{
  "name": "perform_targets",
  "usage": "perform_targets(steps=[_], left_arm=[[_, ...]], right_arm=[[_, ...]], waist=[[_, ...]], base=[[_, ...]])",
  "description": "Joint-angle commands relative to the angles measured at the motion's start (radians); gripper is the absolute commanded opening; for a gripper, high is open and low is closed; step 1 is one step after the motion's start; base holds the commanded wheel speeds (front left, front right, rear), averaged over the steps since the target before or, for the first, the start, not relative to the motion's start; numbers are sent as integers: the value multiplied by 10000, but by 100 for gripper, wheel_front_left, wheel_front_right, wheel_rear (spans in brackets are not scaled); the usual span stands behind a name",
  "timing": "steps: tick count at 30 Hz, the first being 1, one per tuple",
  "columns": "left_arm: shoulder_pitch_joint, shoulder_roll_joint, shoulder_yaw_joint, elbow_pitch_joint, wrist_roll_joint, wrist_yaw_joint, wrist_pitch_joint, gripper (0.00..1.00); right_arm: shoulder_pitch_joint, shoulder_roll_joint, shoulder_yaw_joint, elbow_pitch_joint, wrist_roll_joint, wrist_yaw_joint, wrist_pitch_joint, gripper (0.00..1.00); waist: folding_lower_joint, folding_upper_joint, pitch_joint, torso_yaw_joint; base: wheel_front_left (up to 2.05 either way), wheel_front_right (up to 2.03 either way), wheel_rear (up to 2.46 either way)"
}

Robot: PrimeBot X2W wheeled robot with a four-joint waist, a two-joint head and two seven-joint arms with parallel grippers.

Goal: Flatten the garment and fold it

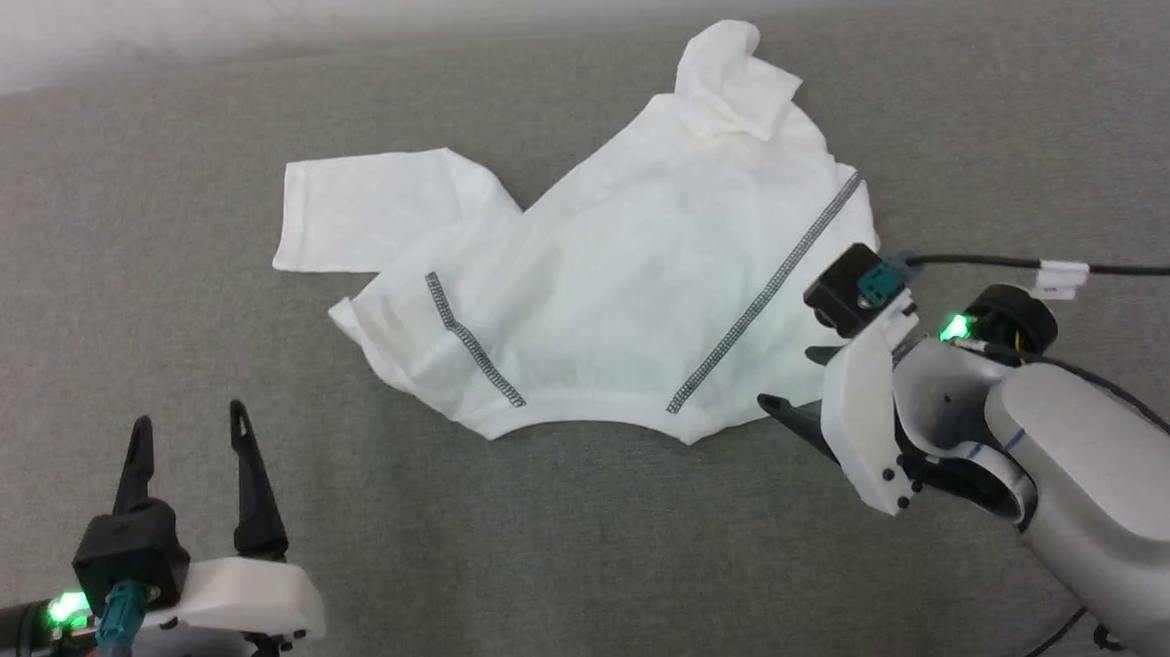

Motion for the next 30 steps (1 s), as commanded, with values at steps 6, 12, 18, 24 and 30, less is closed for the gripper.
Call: perform_targets(steps=[6,12,18,24,30], left_arm=[[-503,-165,-156,180,-77,-45,-229,100],[-739,-226,-195,444,-144,-88,-362,100],[-713,-189,-182,646,-232,-106,-361,100],[-673,19,-290,673,-375,-316,133,100],[-1061,385,-870,522,-777,-1025,2092,100]], right_arm=[[-906,-179,1080,1115,18,-21,322,100],[-1034,13,1682,2688,113,-21,436,100],[-925,559,1945,3603,453,-21,514,0],[-983,845,1696,3732,557,-21,-727,0],[-725,1044,1159,3606,535,-21,-1623,0]], waist=[[0,0,647,472],[0,0,963,588],[0,0,869,466],[0,0,311,263],[0,0,-281,-46]], base=[[0,0,0],[0,0,0],[0,0,0],[0,0,0],[0,0,0]])
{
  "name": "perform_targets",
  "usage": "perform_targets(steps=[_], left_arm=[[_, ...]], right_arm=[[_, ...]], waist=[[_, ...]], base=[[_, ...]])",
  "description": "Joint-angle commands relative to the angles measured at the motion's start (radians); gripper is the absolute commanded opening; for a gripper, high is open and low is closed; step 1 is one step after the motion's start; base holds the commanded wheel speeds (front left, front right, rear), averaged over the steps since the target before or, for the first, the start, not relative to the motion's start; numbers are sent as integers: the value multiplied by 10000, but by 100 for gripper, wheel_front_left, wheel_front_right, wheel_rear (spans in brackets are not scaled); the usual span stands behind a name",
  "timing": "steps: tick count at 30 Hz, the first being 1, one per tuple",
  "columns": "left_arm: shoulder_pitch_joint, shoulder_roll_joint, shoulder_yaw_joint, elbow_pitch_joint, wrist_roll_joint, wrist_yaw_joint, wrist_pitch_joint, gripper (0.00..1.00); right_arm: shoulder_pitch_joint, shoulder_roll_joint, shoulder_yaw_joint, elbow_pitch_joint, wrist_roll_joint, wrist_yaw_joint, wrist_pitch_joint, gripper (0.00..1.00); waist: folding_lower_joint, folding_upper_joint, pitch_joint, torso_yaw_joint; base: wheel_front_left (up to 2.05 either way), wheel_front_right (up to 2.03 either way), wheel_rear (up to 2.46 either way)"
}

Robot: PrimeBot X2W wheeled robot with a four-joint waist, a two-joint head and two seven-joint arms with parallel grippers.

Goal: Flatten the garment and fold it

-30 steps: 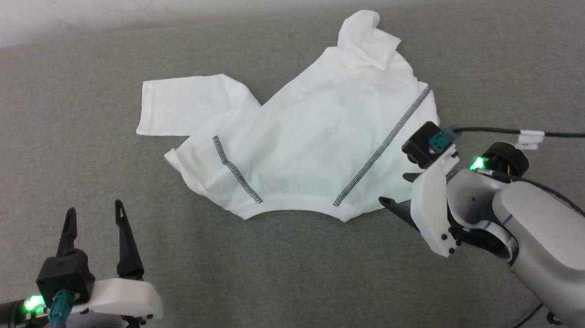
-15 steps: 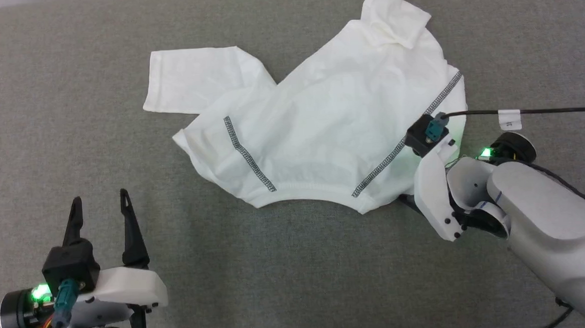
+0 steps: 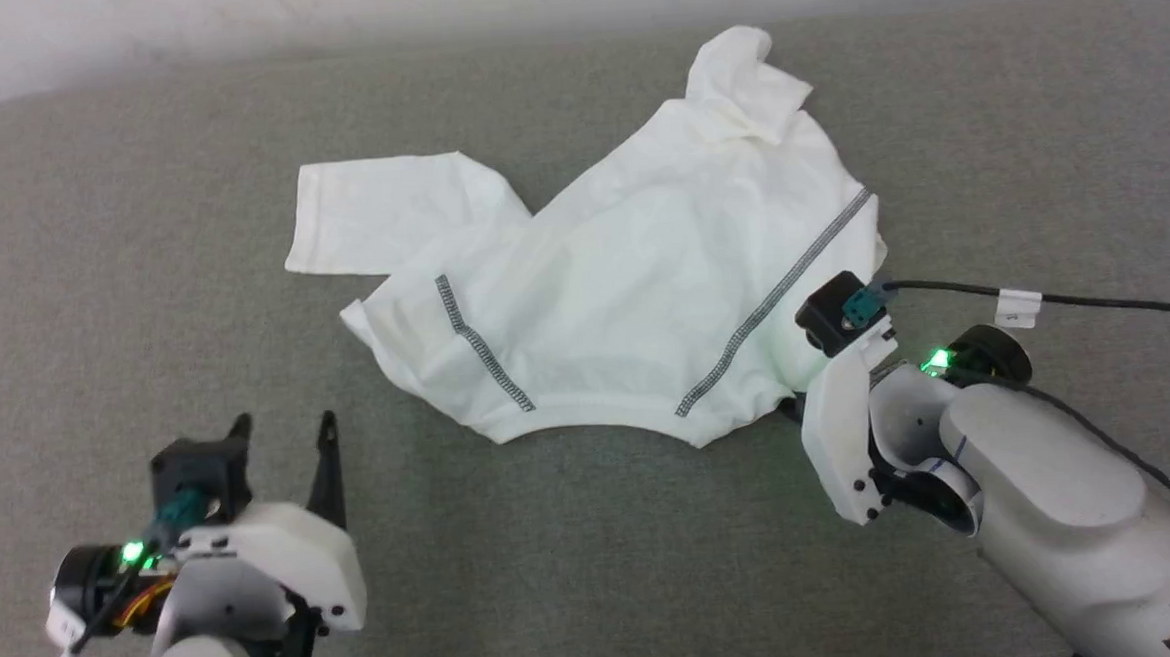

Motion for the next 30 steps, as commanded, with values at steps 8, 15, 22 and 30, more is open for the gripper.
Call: perform_targets(steps=[8,15,22,30], left_arm=[[-1583,219,-732,229,-696,-776,3106,100],[-2726,128,-1145,1213,-1146,-965,5323,100],[-3322,-118,-1467,2514,-1176,-780,6416,100],[-3437,-540,-1961,3628,-1320,-814,7205,11]], right_arm=[[437,171,-245,-519,-297,-7,114,0],[567,356,-660,-1027,-744,-7,310,0],[667,557,-1177,-1453,-1295,-7,507,0],[885,708,-1635,-1956,-1784,-7,835,0]], waist=[[-1,0,-395,-708],[-1,0,66,-1068],[-1,0,736,-1361],[-1,0,1194,-1551]], base=[[0,0,0],[0,0,0],[0,0,0],[0,0,0]])
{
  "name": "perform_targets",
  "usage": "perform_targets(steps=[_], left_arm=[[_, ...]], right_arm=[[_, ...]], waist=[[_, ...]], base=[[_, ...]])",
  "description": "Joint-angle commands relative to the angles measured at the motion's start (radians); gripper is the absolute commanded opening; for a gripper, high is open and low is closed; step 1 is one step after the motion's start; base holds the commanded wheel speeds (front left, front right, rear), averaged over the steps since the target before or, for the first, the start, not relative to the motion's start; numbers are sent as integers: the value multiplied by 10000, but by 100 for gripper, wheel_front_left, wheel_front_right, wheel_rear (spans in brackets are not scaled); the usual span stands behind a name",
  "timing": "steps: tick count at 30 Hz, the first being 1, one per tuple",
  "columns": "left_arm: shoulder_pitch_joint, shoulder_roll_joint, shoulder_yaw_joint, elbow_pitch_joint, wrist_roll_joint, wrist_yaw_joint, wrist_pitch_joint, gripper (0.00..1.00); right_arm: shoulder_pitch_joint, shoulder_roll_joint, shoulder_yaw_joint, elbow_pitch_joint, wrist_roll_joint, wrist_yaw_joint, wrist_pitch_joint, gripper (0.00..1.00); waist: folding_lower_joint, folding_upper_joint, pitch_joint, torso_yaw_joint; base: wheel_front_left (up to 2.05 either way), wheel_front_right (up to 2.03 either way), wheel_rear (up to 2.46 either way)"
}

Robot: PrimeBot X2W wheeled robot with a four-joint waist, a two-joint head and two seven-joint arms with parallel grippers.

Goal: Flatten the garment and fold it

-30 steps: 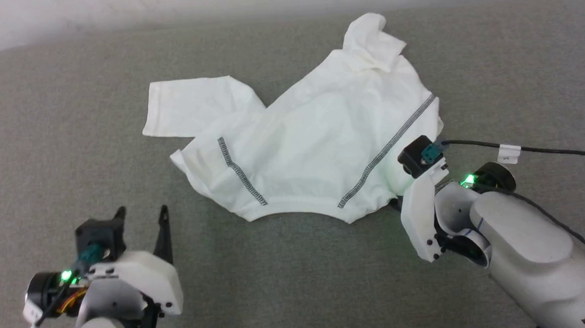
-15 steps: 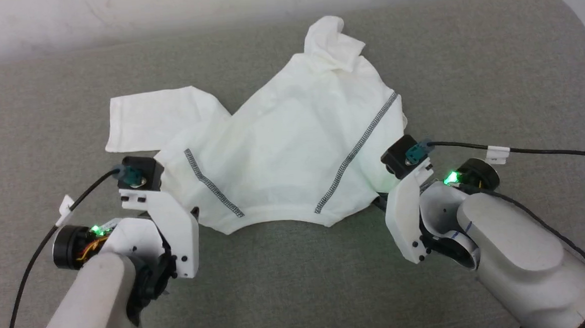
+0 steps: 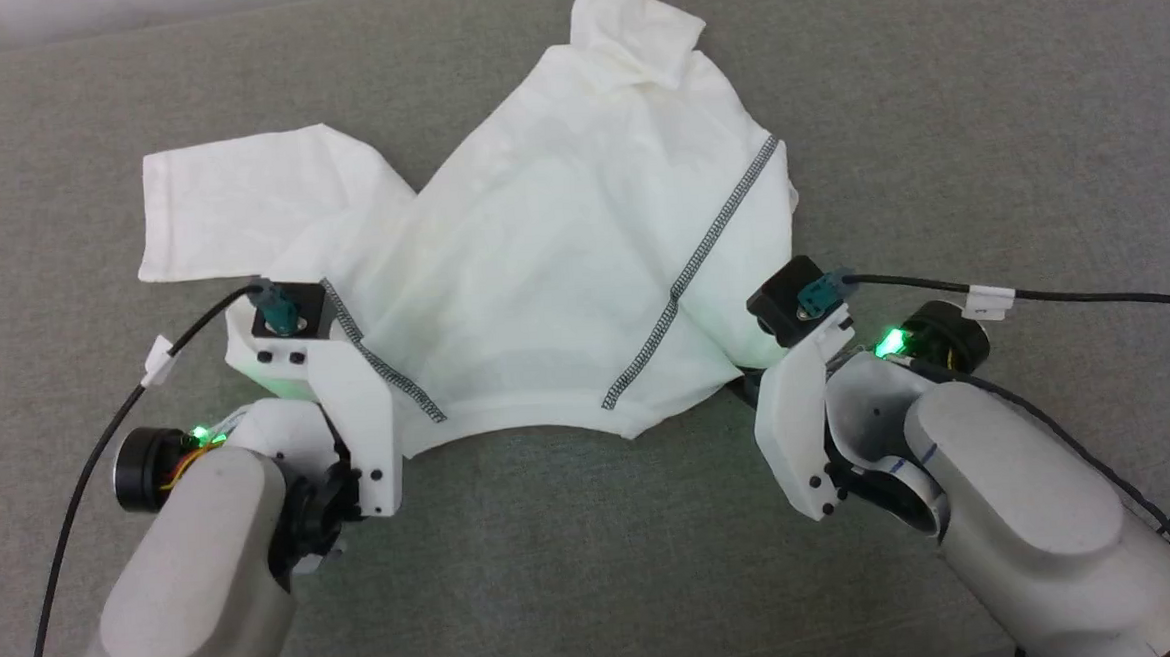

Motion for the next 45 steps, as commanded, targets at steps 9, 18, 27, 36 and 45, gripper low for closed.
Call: perform_targets(steps=[9,18,27,36,45], left_arm=[[1064,-382,-179,273,-72,349,-885,0],[2211,512,303,-2601,553,782,-2726,0],[2111,1747,897,-5626,967,706,-2722,0],[-1281,2495,1496,-6312,953,-465,-2723,0],[-6308,2015,966,-3373,1095,-1607,-2014,0]], right_arm=[[588,95,-428,-403,-281,-7,84,0],[1238,-18,-1177,-1250,-268,-7,-516,0],[1069,-360,-2190,-3708,-75,-7,-689,0],[-1548,-835,-3174,-5487,681,-7,-763,0],[-5932,-1785,-3072,-3957,2085,-7,-847,0]], waist=[[3,0,-168,-69],[3,0,-1367,290],[3,0,-2287,415],[3,0,-2147,421],[3,0,-860,496]], base=[[0,0,0],[0,0,0],[0,0,0],[0,0,0],[0,0,0]])
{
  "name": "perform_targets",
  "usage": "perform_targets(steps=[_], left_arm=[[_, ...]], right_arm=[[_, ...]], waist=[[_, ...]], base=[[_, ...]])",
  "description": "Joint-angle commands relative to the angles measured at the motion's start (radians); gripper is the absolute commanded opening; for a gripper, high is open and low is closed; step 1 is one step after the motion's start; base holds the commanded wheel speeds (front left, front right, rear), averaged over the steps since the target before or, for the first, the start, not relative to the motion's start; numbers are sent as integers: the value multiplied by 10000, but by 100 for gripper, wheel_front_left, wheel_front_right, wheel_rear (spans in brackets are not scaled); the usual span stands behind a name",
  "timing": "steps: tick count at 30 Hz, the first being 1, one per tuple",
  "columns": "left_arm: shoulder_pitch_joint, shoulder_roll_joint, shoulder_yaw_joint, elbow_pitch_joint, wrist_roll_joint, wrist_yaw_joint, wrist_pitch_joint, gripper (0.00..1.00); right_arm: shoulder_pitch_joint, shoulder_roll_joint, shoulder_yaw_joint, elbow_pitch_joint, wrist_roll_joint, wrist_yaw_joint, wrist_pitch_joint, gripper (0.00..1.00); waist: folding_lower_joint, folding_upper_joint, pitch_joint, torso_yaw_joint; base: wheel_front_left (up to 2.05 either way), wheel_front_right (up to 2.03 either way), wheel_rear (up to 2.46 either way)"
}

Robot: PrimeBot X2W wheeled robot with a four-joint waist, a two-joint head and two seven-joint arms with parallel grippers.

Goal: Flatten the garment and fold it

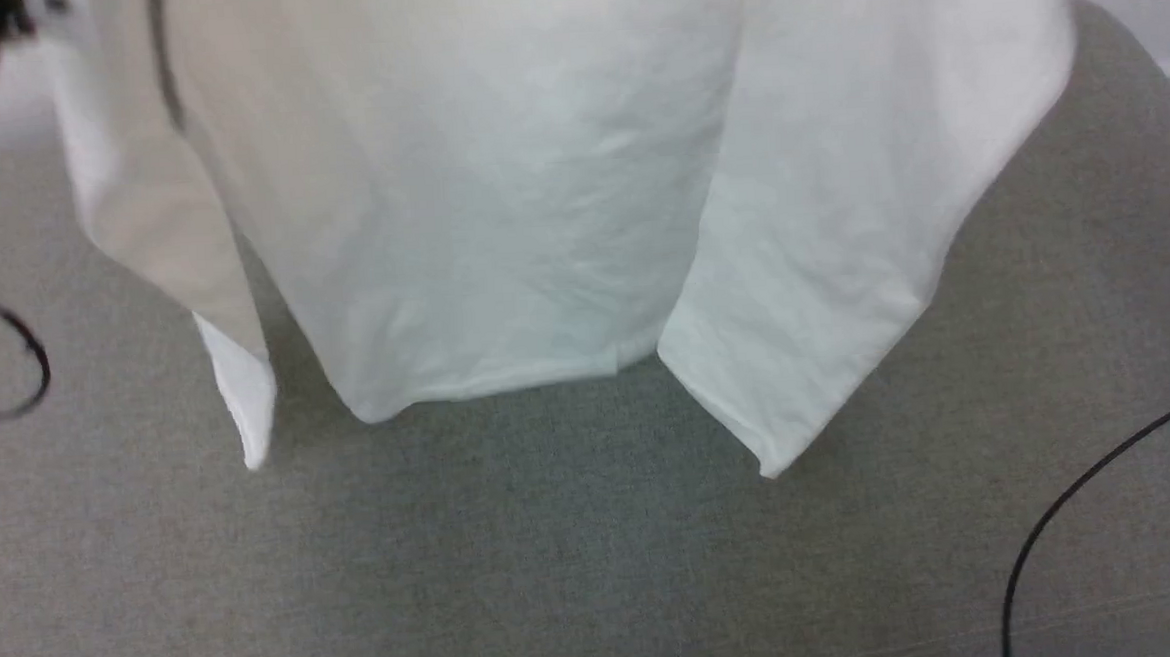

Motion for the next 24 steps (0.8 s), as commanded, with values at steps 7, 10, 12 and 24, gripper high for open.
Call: perform_targets(steps=[7,10,12,24], left_arm=[[-3638,-690,-604,3418,1297,-252,-791,0],[-4883,-869,-653,4467,1712,-113,-1250,0],[-5579,-964,-666,5070,1933,-6,-1644,0],[-7128,-1318,-720,6981,2498,817,-2761,0]], right_arm=[[-3404,-180,1532,2766,664,-23,-1011,0],[-4620,-42,2137,3939,818,-23,-1767,0],[-5335,102,2401,4687,917,-23,-2399,0],[-7397,774,4234,6803,1625,-23,-4604,0]], waist=[[-1,0,2194,-366],[-1,0,2931,-632],[-1,0,3306,-788],[-1,0,4501,-1104]], base=[[0,0,0],[0,0,0],[0,0,0],[0,0,0]])
